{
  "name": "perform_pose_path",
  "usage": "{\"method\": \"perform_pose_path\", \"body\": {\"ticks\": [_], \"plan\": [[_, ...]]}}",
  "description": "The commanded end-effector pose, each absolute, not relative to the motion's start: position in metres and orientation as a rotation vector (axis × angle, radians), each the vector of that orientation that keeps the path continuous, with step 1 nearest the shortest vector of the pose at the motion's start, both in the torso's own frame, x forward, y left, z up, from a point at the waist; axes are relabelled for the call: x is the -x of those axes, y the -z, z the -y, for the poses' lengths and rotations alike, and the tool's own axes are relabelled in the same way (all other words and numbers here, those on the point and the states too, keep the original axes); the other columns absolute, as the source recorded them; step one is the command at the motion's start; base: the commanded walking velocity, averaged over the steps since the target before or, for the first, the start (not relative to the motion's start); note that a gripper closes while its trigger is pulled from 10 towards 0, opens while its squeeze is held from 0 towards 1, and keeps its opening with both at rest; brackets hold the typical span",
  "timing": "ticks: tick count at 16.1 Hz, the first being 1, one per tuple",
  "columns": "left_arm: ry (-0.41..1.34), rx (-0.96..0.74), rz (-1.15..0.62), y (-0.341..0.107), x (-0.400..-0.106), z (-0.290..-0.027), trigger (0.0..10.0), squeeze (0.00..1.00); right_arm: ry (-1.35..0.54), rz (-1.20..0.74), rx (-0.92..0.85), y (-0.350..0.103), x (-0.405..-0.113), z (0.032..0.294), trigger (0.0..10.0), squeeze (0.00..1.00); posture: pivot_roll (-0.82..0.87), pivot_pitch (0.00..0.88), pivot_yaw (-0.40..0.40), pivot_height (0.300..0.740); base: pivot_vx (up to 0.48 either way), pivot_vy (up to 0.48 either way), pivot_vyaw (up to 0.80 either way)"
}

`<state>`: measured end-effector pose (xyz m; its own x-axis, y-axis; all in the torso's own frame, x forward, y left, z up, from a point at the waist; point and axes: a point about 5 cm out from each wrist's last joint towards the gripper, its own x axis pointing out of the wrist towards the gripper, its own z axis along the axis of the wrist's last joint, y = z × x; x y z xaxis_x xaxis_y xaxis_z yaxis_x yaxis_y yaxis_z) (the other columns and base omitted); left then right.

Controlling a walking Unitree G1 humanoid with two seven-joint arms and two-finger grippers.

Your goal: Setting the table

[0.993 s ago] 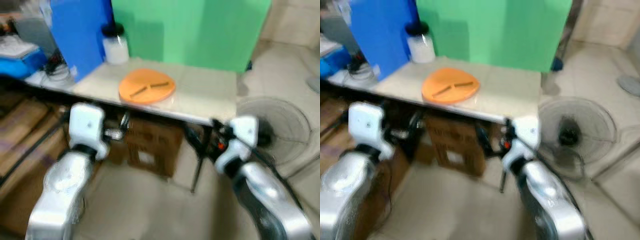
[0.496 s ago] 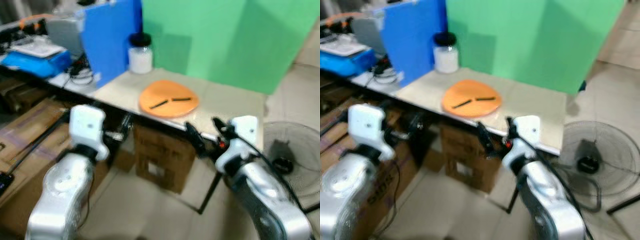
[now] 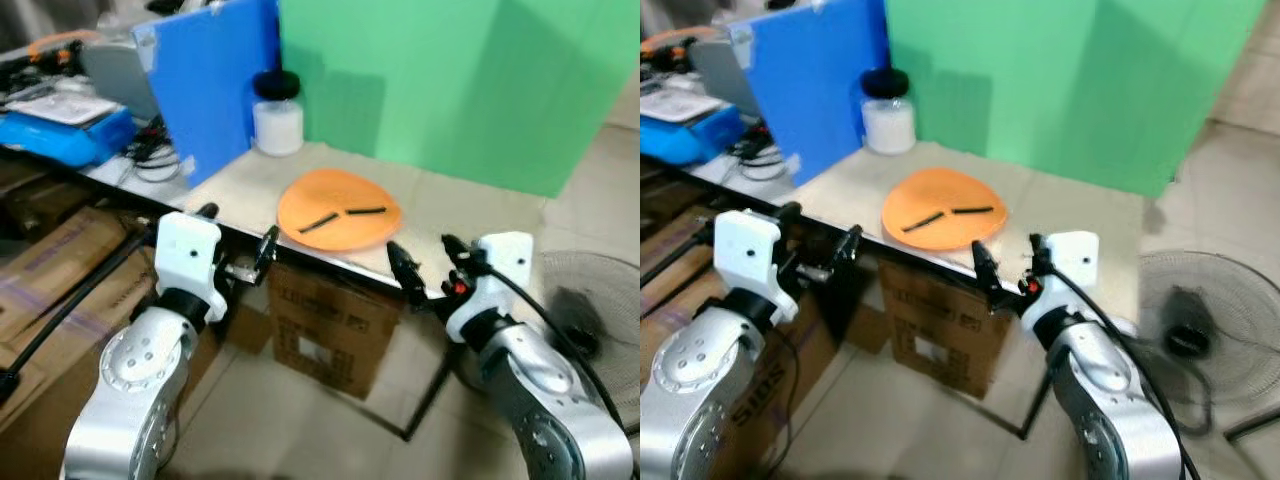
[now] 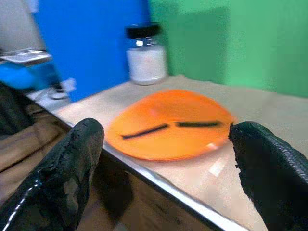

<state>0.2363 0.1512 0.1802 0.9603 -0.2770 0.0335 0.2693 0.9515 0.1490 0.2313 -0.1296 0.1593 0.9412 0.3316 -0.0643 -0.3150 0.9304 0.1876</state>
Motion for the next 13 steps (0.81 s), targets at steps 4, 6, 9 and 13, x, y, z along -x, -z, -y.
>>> {"method": "perform_pose_path", "body": {"ticks": [4,6,9,13], "plan": [[0.252,-0.158,0.06,-0.1831,-0.2371,-0.1588,10.0,0.0,-0.345,-0.084,-0.184,-0.1613,-0.2334,0.1242,10.0,1.0,0.1,0.008,-0.009,0.74,0.303,0.0,0.0],[0.251,-0.161,0.058,-0.183,-0.2376,-0.1596,10.0,0.0,-0.326,-0.087,-0.186,-0.1607,-0.2337,0.1261,10.0,1.0,0.1,0.012,-0.01,0.74,0.304,0.0,0.0],[0.253,-0.16,0.057,-0.1828,-0.2378,-0.1601,10.0,0.0,-0.325,-0.092,-0.187,-0.1601,-0.234,0.1259,10.0,1.0,0.1,0.01,-0.012,0.74,0.304,0.0,0.0],[0.252,-0.161,0.059,-0.1828,-0.2385,-0.1599,10.0,0.0,-0.33,-0.088,-0.19,-0.1605,-0.2342,0.1258,10.0,1.0,0.1,0.01,-0.012,0.74,0.305,0.0,-0.59]]}}
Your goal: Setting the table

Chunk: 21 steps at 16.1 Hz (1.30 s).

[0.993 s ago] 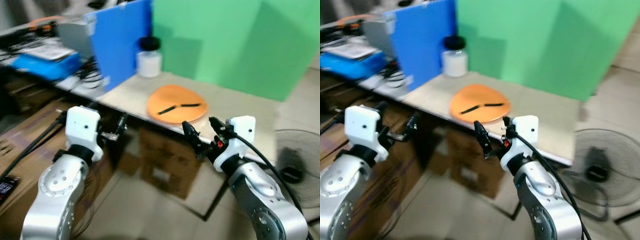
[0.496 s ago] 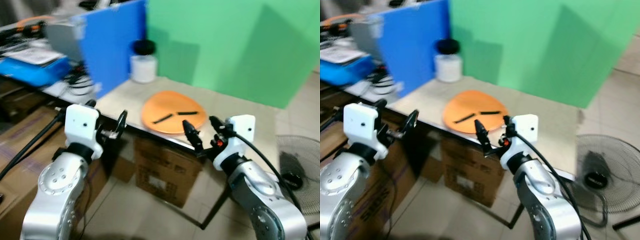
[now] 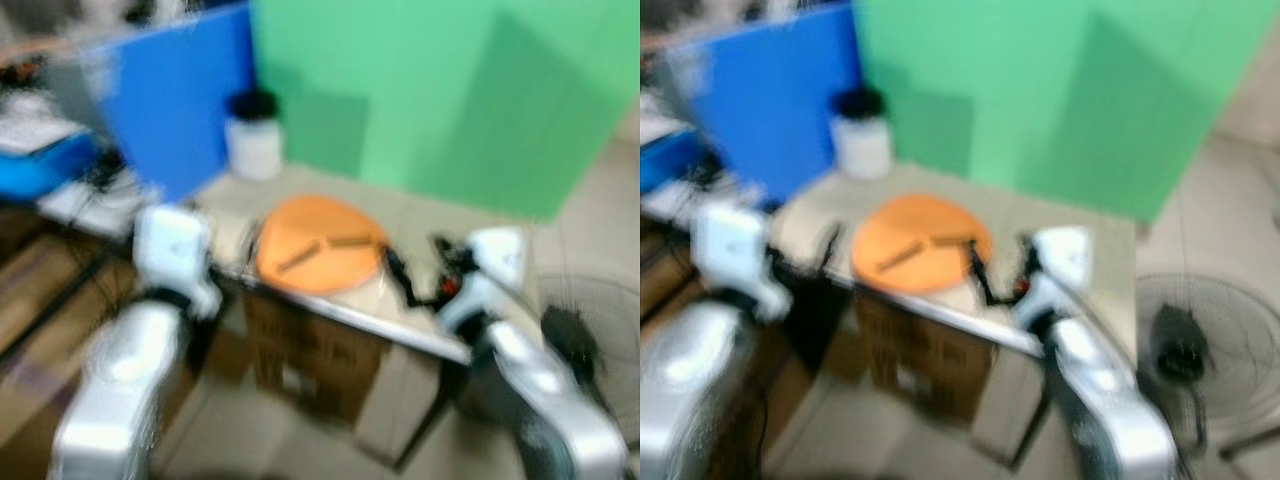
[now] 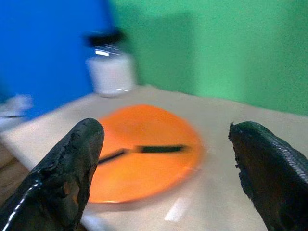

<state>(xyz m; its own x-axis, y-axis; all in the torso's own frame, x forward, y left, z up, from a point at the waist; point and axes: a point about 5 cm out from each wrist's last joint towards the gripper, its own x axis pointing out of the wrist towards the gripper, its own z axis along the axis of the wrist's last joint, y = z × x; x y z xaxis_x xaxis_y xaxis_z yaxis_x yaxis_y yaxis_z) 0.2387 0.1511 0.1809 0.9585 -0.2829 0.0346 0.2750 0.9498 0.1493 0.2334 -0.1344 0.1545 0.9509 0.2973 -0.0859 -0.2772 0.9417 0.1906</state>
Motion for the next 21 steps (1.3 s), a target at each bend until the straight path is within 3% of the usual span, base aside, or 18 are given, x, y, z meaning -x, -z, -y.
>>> {"method": "perform_pose_path", "body": {"ticks": [1,21], "plan": [[0.253,-0.161,0.058,-0.1826,-0.2386,-0.1597,10.0,0.0,-0.329,-0.086,-0.19,-0.1607,-0.2342,0.126,10.0,1.0,0.1,0.01,-0.012,0.74,0.307,0.0,0.0],[0.272,-0.16,0.034,-0.1794,-0.2351,-0.1592,10.0,0.0,-0.373,-0.112,-0.207,-0.1589,-0.2329,0.1222,10.0,1.0,0.1,0.026,-0.011,0.74,0.302,0.0,0.0]]}}
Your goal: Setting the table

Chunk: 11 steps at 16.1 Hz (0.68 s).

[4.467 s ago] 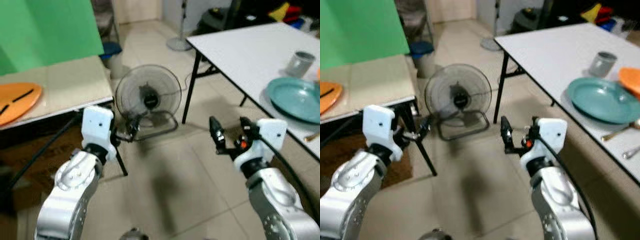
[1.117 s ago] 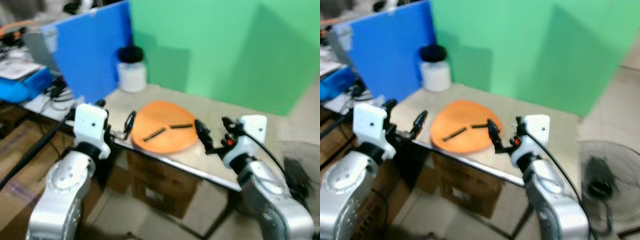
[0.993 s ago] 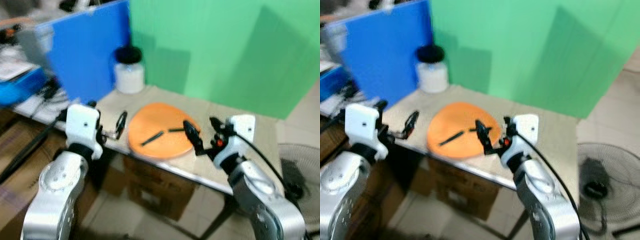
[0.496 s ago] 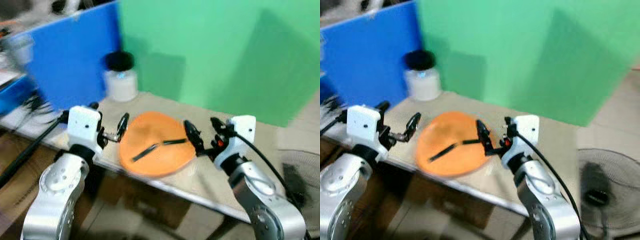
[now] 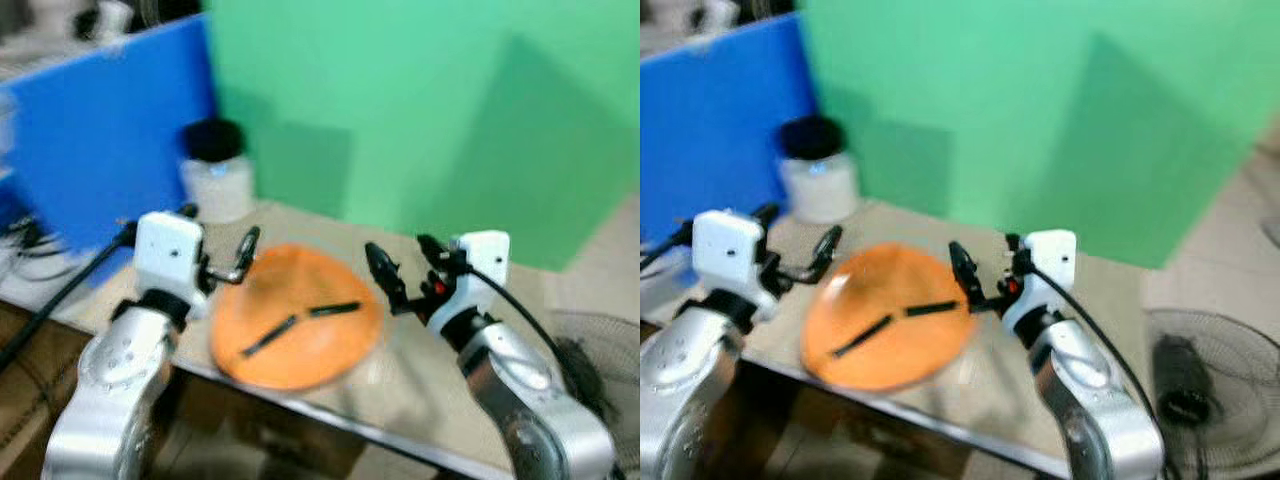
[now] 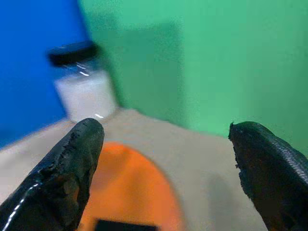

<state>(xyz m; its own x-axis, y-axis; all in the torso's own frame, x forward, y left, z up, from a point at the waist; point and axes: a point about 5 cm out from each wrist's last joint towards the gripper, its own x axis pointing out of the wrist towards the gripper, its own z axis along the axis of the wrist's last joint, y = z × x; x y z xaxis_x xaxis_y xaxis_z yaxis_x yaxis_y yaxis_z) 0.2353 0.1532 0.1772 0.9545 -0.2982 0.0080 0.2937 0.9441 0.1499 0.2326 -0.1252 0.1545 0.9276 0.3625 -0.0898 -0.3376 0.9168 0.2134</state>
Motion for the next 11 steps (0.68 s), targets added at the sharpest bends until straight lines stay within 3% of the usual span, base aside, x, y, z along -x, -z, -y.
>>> {"method": "perform_pose_path", "body": {"ticks": [1,5,7,11], "plan": [[0.321,-0.182,-0.009,-0.173,-0.236,-0.159,10.0,0.0,-0.368,-0.136,-0.217,-0.157,-0.237,0.126,10.0,1.0,0.1,0.03,-0.009,0.74,0.0,0.0,0.0],[0.39,-0.242,-0.082,-0.159,-0.239,-0.163,10.0,0.0,-0.388,-0.188,-0.241,-0.154,-0.245,0.127,10.0,1.0,0.09,0.033,-0.006,0.74,0.0,0.0,0.0],[0.528,-0.272,-0.214,-0.13,-0.243,-0.176,10.0,0.0,-0.472,-0.278,-0.29,-0.146,-0.258,0.125,10.0,1.0,0.09,0.036,-0.005,0.74,0.0,0.0,0.0],[0.699,-0.307,-0.299,-0.113,-0.24,-0.175,10.0,0.0,-0.577,-0.381,-0.326,-0.133,-0.262,0.13,10.0,1.0,0.09,0.036,-0.002,0.74,0.0,0.0,0.0]]}}
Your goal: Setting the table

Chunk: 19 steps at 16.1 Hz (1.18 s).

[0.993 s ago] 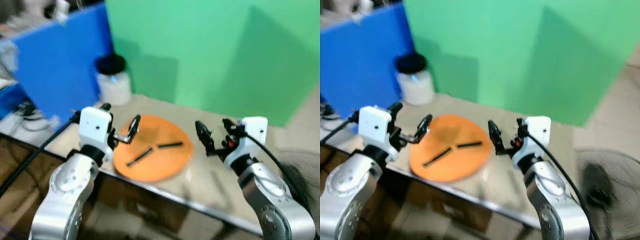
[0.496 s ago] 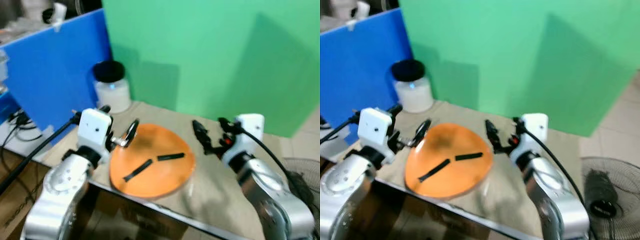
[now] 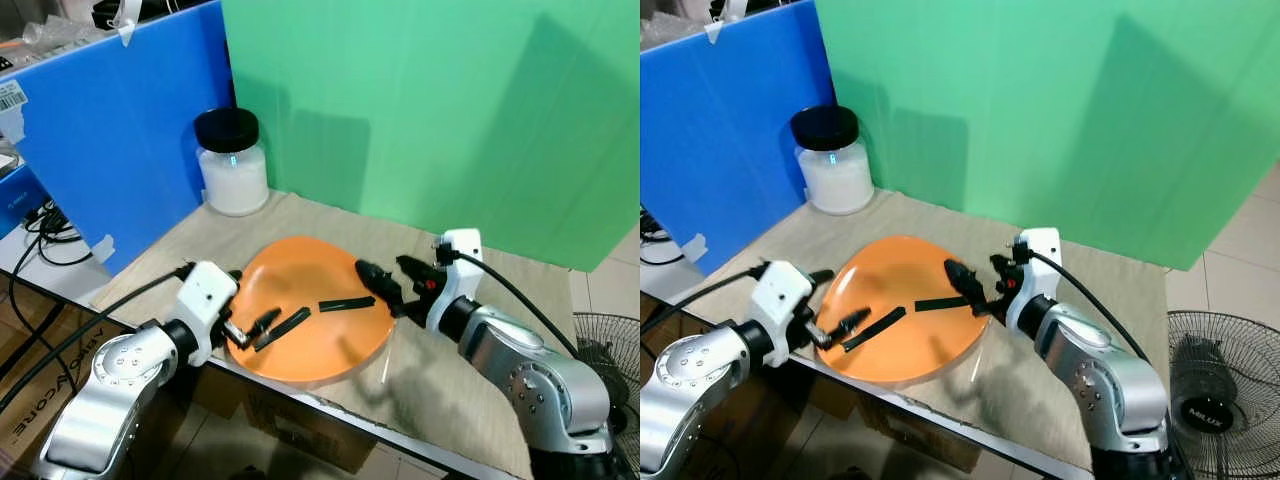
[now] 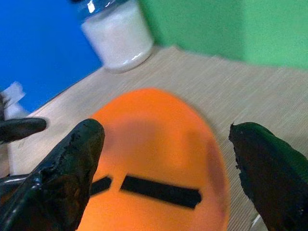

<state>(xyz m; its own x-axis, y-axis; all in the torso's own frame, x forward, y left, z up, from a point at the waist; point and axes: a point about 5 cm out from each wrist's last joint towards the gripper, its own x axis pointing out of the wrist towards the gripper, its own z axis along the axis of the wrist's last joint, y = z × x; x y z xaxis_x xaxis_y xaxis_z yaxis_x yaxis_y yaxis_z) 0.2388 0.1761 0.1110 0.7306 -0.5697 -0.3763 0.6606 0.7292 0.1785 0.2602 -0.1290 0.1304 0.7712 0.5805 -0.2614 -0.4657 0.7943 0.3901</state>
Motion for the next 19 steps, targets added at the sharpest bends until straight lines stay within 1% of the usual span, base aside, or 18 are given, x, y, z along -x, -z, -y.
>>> {"method": "perform_pose_path", "body": {"ticks": [1,3,4,7,9,10,11,12,14,15,16,17,19], "plan": [[0.729,-0.361,-0.354,-0.103,-0.237,-0.183,10.0,0.0,-0.626,-0.406,-0.318,-0.129,-0.261,0.134,10.0,1.0,0.08,0.036,0.002,0.74,0.0,0.0,0.0],[0.73,-0.384,-0.374,-0.098,-0.235,-0.188,10.0,0.0,-0.654,-0.417,-0.33,-0.127,-0.262,0.136,10.0,1.0,0.08,0.036,0.002,0.74,0.0,0.0,0.0],[0.754,-0.38,-0.381,-0.093,-0.23,-0.192,10.0,0.0,-0.647,-0.429,-0.372,-0.123,-0.268,0.142,10.0,1.0,0.08,0.033,0.001,0.74,0.0,0.0,0.0],[0.811,-0.356,-0.378,-0.085,-0.217,-0.189,10.0,0.0,-0.648,-0.449,-0.403,-0.118,-0.273,0.145,10.0,1.0,0.09,0.03,-0.009,0.74,0.0,0.0,0.0],[0.817,-0.343,-0.356,-0.081,-0.214,-0.187,10.0,0.0,-0.669,-0.469,-0.402,-0.114,-0.274,0.144,10.0,1.0,0.09,0.028,-0.014,0.74,0.0,0.0,0.0],[0.826,-0.342,-0.35,-0.078,-0.212,-0.186,10.0,0.0,-0.67,-0.481,-0.394,-0.11,-0.275,0.144,10.0,0.94,0.09,0.028,-0.014,0.74,0.0,0.0,0.0],[0.846,-0.342,-0.35,-0.074,-0.208,-0.185,10.0,0.0,-0.664,-0.487,-0.393,-0.108,-0.277,0.144,10.0,0.71,0.08,0.029,-0.018,0.74,0.0,0.0,0.0],[0.863,-0.335,-0.351,-0.07,-0.204,-0.183,10.0,0.0,-0.645,-0.489,-0.391,-0.105,-0.28,0.145,10.0,0.68,0.08,0.029,-0.018,0.74,0.0,0.0,0.0],[0.881,-0.331,-0.351,-0.066,-0.201,-0.181,10.0,0.0,-0.616,-0.493,-0.397,-0.102,-0.282,0.148,10.0,0.65,0.08,0.027,-0.019,0.74,0.0,0.0,0.0],[0.887,-0.337,-0.354,-0.062,-0.199,-0.182,10.0,0.0,-0.609,-0.496,-0.399,-0.101,-0.282,0.15,10.0,0.56,0.08,0.027,-0.019,0.74,0.0,0.0,0.0],[0.89,-0.339,-0.355,-0.06,-0.198,-0.181,10.0,0.0,-0.609,-0.496,-0.402,-0.1,-0.283,0.15,10.0,0.36,0.08,0.027,-0.019,0.74,0.0,0.0,0.0],[0.896,-0.344,-0.358,-0.054,-0.197,-0.182,10.0,0.0,-0.602,-0.497,-0.406,-0.099,-0.283,0.151,10.0,0.0,0.07,0.026,-0.018,0.74,0.0,0.0,0.0],[0.904,-0.363,-0.372,-0.042,-0.194,-0.184,10.0,0.0,-0.596,-0.502,-0.424,-0.095,-0.283,0.151,10.0,0.0,0.07,0.026,-0.018,0.74,0.0,0.0,0.0]]}}
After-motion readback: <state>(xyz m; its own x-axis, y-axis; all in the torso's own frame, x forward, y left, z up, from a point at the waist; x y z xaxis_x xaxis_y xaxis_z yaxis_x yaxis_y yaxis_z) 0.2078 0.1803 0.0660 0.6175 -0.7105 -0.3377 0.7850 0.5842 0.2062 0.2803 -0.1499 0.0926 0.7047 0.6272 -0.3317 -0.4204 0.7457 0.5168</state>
